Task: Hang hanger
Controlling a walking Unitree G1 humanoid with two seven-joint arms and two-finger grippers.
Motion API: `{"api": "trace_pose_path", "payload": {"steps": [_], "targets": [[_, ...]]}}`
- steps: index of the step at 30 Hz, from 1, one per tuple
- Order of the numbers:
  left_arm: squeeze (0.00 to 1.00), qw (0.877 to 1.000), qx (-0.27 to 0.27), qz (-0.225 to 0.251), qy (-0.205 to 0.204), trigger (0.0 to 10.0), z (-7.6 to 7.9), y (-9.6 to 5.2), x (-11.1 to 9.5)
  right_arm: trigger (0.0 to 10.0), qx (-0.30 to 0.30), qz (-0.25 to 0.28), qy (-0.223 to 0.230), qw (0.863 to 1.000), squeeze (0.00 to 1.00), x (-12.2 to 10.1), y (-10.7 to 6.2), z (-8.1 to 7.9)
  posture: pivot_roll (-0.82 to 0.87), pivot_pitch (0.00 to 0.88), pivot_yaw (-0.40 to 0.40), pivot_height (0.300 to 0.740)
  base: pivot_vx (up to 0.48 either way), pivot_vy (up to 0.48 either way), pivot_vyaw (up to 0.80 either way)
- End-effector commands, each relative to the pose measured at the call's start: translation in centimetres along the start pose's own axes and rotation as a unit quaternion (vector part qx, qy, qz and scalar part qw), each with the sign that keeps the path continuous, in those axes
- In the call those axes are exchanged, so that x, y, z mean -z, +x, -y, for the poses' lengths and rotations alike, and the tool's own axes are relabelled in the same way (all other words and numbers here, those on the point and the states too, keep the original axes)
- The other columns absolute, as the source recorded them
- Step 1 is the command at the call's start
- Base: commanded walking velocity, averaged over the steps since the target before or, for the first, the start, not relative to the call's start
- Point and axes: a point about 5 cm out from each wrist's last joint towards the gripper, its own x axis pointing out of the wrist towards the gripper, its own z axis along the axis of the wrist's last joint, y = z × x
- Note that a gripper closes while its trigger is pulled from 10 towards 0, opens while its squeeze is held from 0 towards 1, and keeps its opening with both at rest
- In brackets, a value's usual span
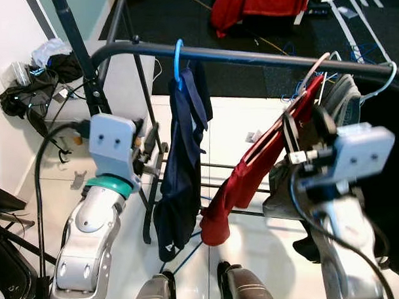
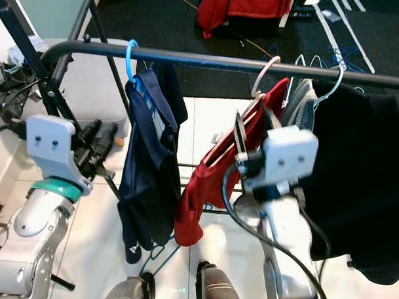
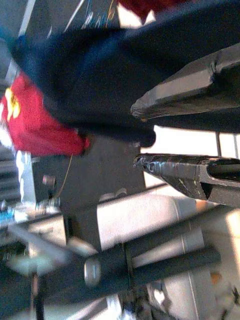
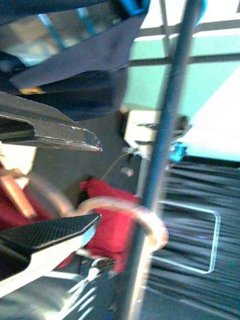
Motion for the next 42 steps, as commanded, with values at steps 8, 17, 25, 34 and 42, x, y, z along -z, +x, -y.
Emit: {"api": "trace_pose_path", "payload": {"steps": [8, 17, 25, 34, 42], "targets": [[0.00, 0.996, -0.076, -0.028, 0.027, 10.0, -2.0, -2.5, 1.3, 10.0, -0.040, -0.076, 0.057, 0.995, 0.00, 3.2, -0.8, -2.0, -0.04, 0.093, -0.001, 0.740, 0.000, 0.000, 0.00], [0.00, 0.994, -0.105, -0.012, 0.026, 10.0, -2.3, -2.0, 1.3, 10.0, -0.049, -0.123, 0.098, 0.986, 0.00, 5.3, -0.8, -2.4, -0.01, 0.065, -0.022, 0.740, 0.000, 0.000, 0.00], [0.00, 0.994, -0.107, -0.015, 0.005, 10.0, -1.6, -0.9, 1.9, 10.0, -0.045, -0.136, 0.096, 0.985, 0.00, 6.1, -1.1, -2.5, -0.04, 0.054, -0.004, 0.740, 0.000, 0.000, 0.00], [0.00, 0.994, -0.104, -0.022, 0.003, 10.0, -1.5, -0.9, 2.1, 10.0, -0.047, -0.129, 0.094, 0.986, 0.00, 6.1, -0.8, -3.1, -0.02, 0.059, 0.006, 0.740, -0.058, 0.000, 0.00], [0.00, 0.994, -0.103, -0.024, 0.006, 10.0, -1.5, -1.1, 2.2, 10.0, -0.050, -0.130, 0.100, 0.985, 0.00, 6.3, -0.9, -3.3, -0.02, 0.066, 0.014, 0.740, -0.293, 0.000, 0.00]]}}
